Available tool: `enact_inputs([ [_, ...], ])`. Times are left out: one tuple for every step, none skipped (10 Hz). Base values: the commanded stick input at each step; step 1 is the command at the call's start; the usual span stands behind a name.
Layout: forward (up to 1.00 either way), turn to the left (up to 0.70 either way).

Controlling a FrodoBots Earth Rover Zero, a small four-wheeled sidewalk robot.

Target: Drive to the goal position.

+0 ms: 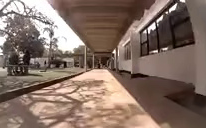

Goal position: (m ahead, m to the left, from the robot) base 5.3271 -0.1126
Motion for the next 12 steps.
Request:
enact_inputs([
  [0.5,0.0],
  [0.5,0.0],
  [0.5,0.0],
  [0.5,0.0],
  [0.5,0.0],
  [0.5,0.0],
  [0.5,0.0],
  [0.5,0.0],
  [0.5,0.0],
  [0.5,0.0],
  [0.5,0.0],
  [0.5,0.0],
])
